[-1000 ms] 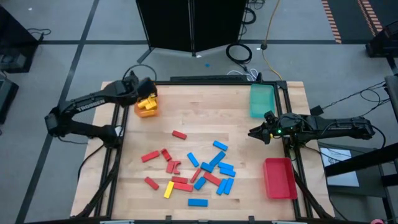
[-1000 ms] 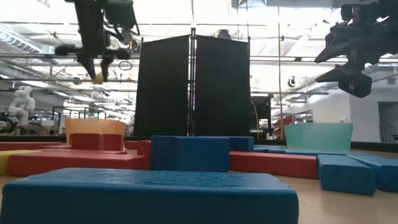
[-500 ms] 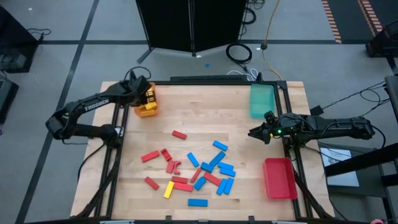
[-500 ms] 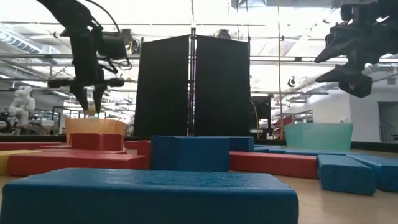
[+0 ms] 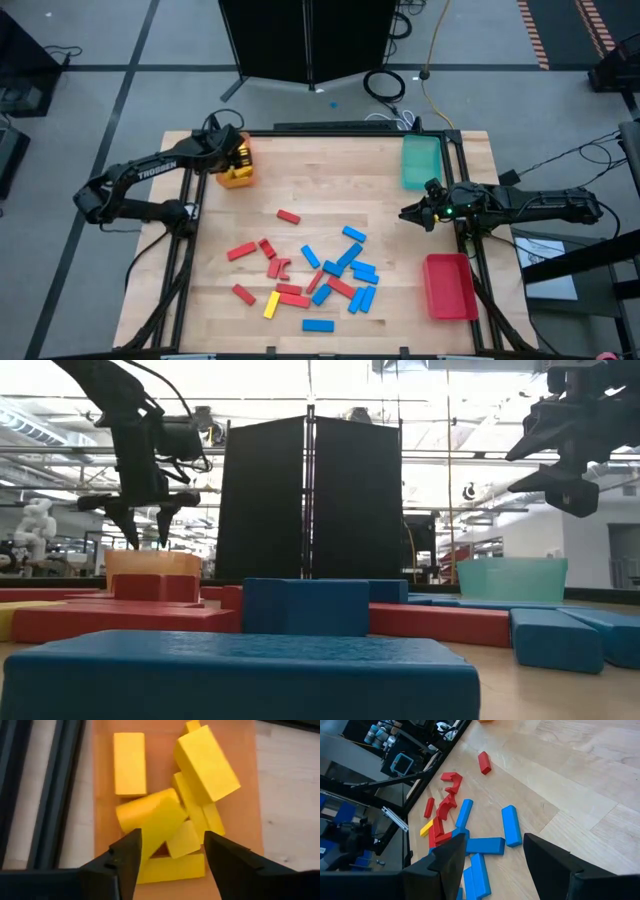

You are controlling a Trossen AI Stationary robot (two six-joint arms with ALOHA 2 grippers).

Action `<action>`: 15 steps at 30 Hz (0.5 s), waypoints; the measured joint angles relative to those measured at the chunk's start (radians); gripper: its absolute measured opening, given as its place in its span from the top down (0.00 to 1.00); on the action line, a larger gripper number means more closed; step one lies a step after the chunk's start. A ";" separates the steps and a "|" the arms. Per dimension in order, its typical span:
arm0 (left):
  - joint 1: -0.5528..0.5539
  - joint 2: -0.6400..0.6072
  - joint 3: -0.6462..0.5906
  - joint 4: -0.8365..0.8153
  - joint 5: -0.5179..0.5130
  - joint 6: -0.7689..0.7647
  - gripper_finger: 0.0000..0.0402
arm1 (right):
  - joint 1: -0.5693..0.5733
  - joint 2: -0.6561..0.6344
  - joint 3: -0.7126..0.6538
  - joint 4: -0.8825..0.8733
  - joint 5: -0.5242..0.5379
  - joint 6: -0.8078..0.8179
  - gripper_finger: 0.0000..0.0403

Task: Sort blocks
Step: Put the yellow block into the orange bin

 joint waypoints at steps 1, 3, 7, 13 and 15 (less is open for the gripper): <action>-0.005 0.000 0.000 0.009 0.012 0.003 0.45 | 0.000 0.000 0.000 0.000 0.000 0.000 0.52; -0.023 0.000 0.012 0.015 0.036 0.025 0.43 | 0.000 0.000 0.000 0.000 0.000 0.000 0.52; -0.089 -0.002 0.087 0.010 0.127 0.128 0.41 | 0.000 0.000 0.000 0.000 0.000 0.000 0.52; -0.323 -0.003 0.211 0.015 0.236 0.162 0.41 | 0.000 0.000 0.000 0.000 0.000 0.000 0.52; -0.430 -0.003 0.218 0.018 0.237 0.170 0.41 | 0.000 0.000 0.000 0.000 0.000 -0.003 0.52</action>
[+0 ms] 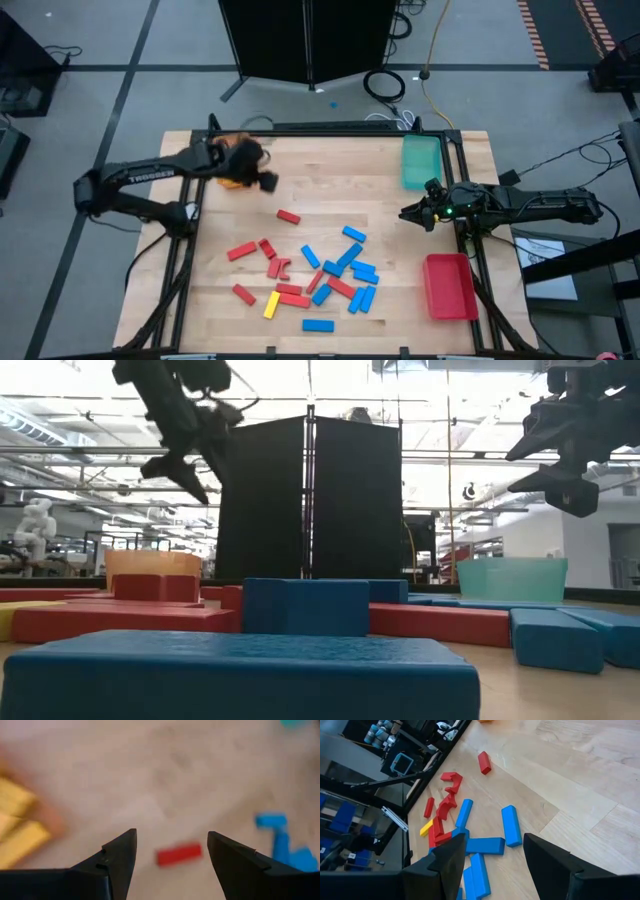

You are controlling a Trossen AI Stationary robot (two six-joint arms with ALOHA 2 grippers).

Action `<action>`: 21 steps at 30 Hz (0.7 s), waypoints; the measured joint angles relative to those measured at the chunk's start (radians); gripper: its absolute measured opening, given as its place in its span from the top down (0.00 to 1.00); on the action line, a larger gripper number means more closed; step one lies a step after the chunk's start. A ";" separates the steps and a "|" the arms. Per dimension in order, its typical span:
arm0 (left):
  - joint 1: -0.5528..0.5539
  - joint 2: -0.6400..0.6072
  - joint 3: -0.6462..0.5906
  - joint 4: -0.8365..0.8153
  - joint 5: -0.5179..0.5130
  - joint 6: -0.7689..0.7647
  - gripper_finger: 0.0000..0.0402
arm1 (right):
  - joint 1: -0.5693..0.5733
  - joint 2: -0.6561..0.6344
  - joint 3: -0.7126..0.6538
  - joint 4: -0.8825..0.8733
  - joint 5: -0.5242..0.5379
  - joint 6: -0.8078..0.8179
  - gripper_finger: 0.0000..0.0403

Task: Sort blocks
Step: Put the yellow block into the orange bin

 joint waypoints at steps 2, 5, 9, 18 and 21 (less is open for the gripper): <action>-0.101 0.000 0.000 0.002 0.000 -0.028 0.40 | 0.000 0.000 0.000 0.000 0.000 -0.004 0.52; -0.259 0.000 0.000 0.024 -0.008 -0.112 0.40 | 0.000 0.000 0.000 0.000 0.000 -0.005 0.52; -0.464 0.021 0.001 0.074 -0.079 -0.289 0.40 | 0.000 0.000 0.000 0.000 0.000 -0.005 0.52; -0.820 0.177 0.002 0.316 -0.205 -0.674 0.40 | 0.000 0.000 0.000 -0.002 -0.001 -0.012 0.52; -0.891 0.257 0.010 0.390 -0.206 -0.774 0.40 | 0.000 0.000 0.000 -0.003 -0.002 -0.016 0.52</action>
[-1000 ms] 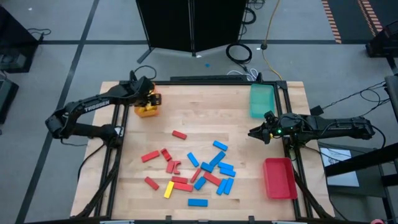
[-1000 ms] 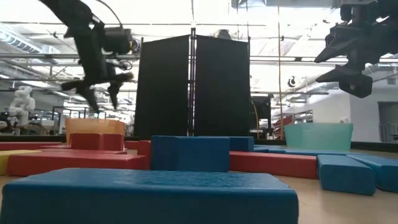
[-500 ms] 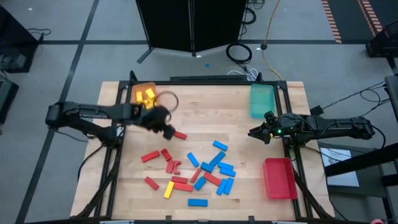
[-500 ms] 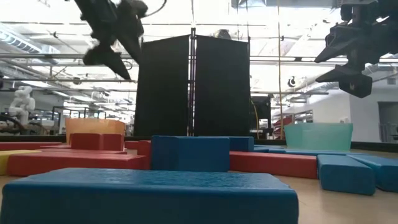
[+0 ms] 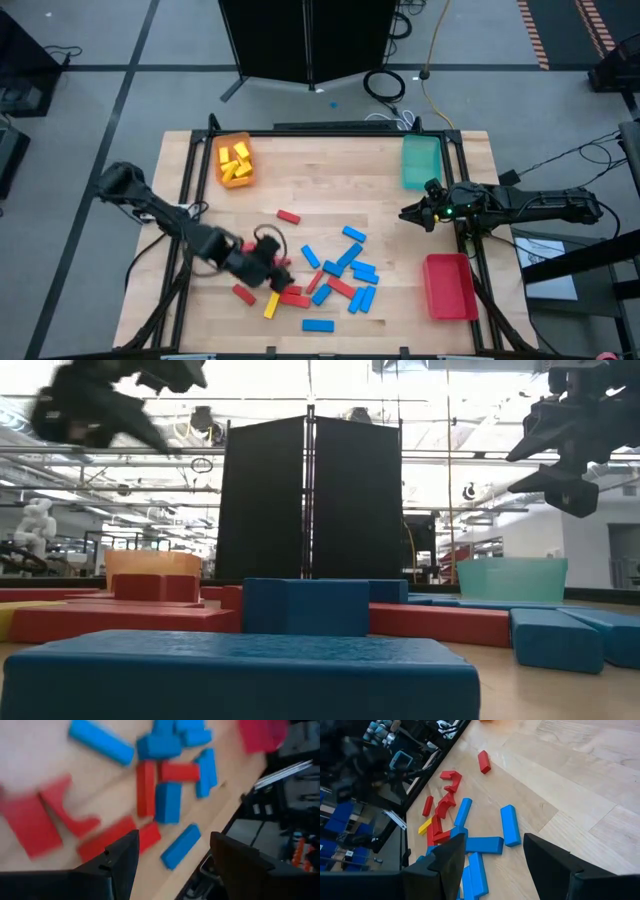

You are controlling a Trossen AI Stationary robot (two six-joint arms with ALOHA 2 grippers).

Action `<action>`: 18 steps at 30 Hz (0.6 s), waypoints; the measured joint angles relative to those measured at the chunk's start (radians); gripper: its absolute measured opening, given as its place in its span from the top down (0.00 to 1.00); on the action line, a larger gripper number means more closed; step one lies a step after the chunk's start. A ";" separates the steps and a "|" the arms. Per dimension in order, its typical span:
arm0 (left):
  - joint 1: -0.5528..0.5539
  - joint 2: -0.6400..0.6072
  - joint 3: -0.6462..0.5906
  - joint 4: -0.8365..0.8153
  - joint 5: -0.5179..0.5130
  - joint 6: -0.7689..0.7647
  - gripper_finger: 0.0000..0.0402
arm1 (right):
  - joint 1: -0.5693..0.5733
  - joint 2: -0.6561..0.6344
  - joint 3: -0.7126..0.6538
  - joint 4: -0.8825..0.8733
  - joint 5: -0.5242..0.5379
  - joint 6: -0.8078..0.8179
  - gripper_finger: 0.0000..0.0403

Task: Sort blocks
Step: Put the yellow block into the orange bin

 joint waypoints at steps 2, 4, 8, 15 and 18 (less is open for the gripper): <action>-0.038 0.053 0.024 -0.002 0.001 -0.050 0.40 | 0.000 0.000 0.000 0.000 0.000 -0.001 0.52; -0.065 0.104 0.053 -0.011 0.011 -0.092 0.40 | 0.000 0.000 0.000 -0.001 -0.001 -0.004 0.52; -0.090 0.185 0.122 -0.065 0.029 -0.153 0.40 | 0.000 0.000 0.000 -0.002 -0.001 -0.011 0.52; -0.091 0.263 0.237 -0.388 0.153 -0.283 0.40 | 0.000 0.000 0.000 -0.002 -0.001 -0.026 0.52; -0.092 0.282 0.242 -0.404 0.183 -0.324 0.40 | 0.000 0.000 0.000 -0.003 -0.001 -0.026 0.52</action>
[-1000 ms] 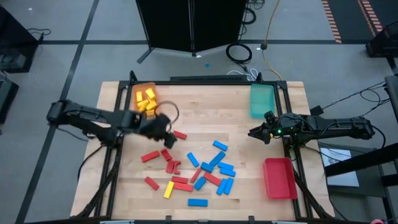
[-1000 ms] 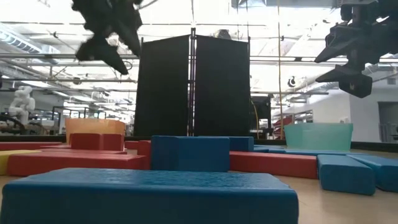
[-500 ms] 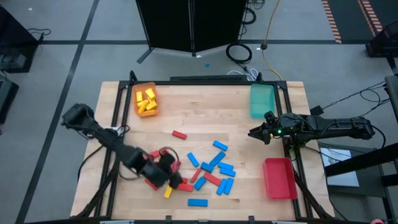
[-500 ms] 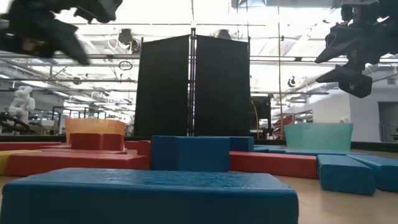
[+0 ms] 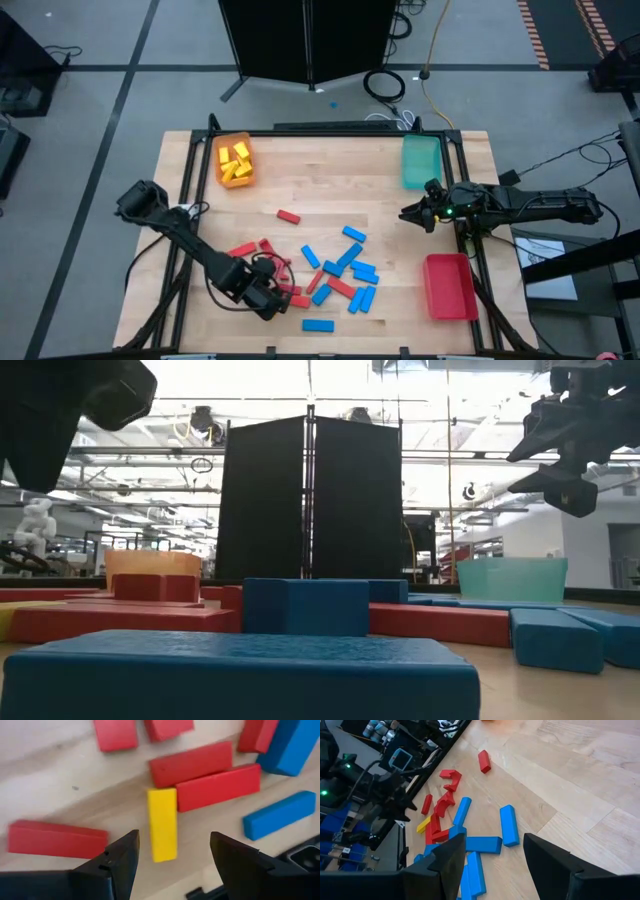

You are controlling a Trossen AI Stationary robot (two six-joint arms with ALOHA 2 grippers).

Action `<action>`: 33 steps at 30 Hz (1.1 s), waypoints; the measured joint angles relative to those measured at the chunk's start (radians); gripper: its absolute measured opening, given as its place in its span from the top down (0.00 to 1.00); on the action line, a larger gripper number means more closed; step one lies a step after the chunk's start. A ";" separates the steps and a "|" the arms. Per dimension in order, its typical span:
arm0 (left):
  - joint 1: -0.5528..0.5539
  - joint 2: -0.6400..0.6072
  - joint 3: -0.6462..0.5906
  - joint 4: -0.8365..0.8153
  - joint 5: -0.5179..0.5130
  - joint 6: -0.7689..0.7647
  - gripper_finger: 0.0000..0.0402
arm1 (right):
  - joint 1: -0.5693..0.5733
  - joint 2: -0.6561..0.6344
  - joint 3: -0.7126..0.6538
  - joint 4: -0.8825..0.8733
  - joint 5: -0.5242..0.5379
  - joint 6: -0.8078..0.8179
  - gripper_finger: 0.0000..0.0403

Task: Sort blocks
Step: Put the yellow block into the orange bin

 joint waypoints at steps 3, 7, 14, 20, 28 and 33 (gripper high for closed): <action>-0.005 0.032 0.002 0.056 0.002 -0.025 0.40 | 0.000 0.000 0.000 -0.001 -0.003 0.000 0.52; -0.006 0.084 0.002 0.110 0.042 -0.046 0.40 | 0.000 0.000 0.000 -0.001 -0.003 0.000 0.52; -0.010 0.145 0.001 0.085 0.117 -0.069 0.40 | 0.000 0.000 0.000 -0.002 -0.003 -0.004 0.52; -0.009 0.180 0.002 0.115 0.114 -0.073 0.40 | 0.000 0.000 0.000 -0.002 -0.003 -0.004 0.52; -0.013 0.229 0.007 0.118 0.153 -0.073 0.45 | 0.000 0.000 0.000 -0.003 -0.003 -0.004 0.52; -0.011 0.230 0.005 0.092 0.157 -0.073 0.67 | 0.000 0.000 0.000 -0.006 -0.003 -0.004 0.52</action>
